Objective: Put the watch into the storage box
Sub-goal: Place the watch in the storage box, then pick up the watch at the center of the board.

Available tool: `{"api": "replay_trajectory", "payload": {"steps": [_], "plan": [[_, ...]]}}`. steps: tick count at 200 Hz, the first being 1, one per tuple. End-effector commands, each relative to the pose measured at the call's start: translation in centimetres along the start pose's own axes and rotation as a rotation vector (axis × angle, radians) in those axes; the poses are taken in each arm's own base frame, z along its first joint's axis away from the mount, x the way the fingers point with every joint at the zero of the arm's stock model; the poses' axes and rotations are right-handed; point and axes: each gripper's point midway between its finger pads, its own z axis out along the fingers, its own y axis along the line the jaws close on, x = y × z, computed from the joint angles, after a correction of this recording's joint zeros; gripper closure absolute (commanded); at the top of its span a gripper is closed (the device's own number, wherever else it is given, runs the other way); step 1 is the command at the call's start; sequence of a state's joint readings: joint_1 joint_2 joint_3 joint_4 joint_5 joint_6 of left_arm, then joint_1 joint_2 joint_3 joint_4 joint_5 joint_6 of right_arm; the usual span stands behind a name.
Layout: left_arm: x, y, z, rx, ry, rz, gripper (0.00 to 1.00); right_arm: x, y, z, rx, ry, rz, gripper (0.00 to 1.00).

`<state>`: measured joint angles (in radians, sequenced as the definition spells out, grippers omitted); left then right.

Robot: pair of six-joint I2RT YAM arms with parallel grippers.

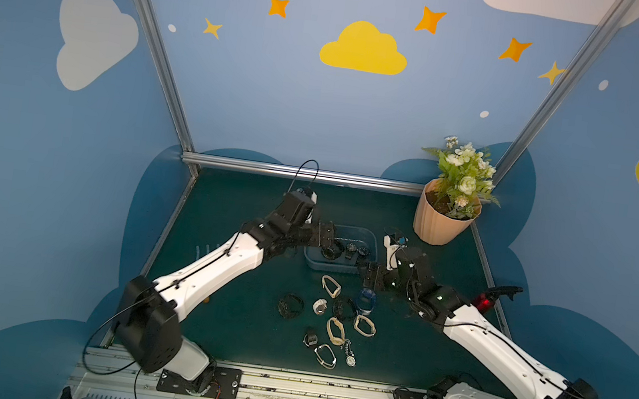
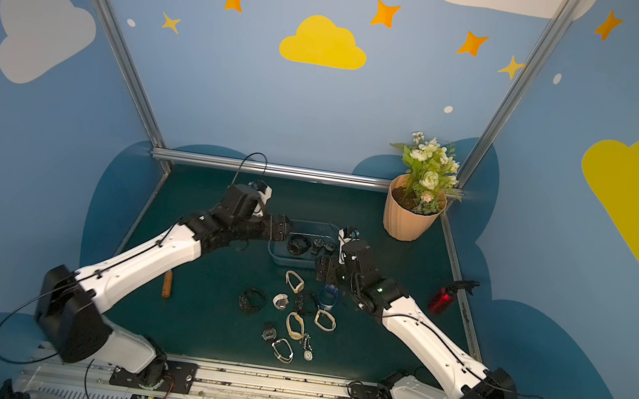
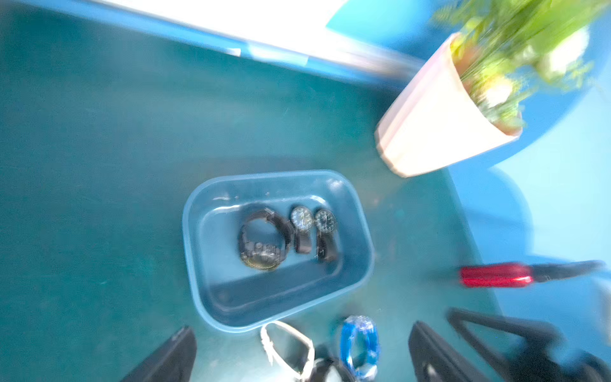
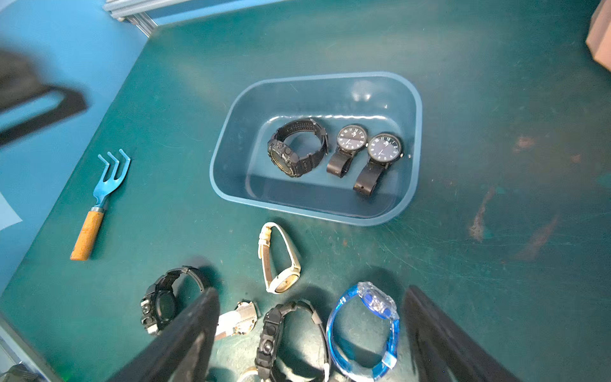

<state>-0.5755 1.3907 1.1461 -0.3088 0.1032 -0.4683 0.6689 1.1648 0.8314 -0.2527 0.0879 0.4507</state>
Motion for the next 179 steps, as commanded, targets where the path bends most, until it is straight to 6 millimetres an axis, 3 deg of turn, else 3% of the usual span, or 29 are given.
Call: {"api": "replay_trajectory", "payload": {"steps": [1,9,34,59,94,116,138,179], "plan": [[3.1,1.4,-0.4,0.071,-0.038,-0.101,0.0,-0.3,0.1,0.4,0.004,0.014,0.007,0.12],[4.4,2.4,-0.8,0.07,-0.044,-0.119,0.0,-0.1,-0.1,0.6,0.013,0.022,0.005,0.12],[6.0,3.7,-2.5,0.071,-0.067,-0.142,0.0,0.6,-0.3,1.2,0.033,0.064,0.011,0.12],[6.1,4.3,-3.2,0.036,-0.06,-0.127,0.0,1.6,-0.6,1.6,0.052,0.12,-0.005,0.12],[5.6,3.4,-3.0,0.069,-0.07,-0.127,0.0,4.3,-3.3,1.2,0.179,0.211,0.038,0.13],[5.6,3.3,-2.7,0.082,-0.07,-0.117,0.0,6.8,-4.5,0.8,0.222,0.263,0.074,0.19],[5.9,3.6,-2.5,0.077,-0.071,-0.11,0.0,9.1,-5.5,0.8,0.239,0.296,0.111,0.33],[6.4,3.6,-2.6,0.084,-0.059,-0.11,0.0,10.7,-5.7,1.3,0.236,0.333,0.145,0.42]]}}
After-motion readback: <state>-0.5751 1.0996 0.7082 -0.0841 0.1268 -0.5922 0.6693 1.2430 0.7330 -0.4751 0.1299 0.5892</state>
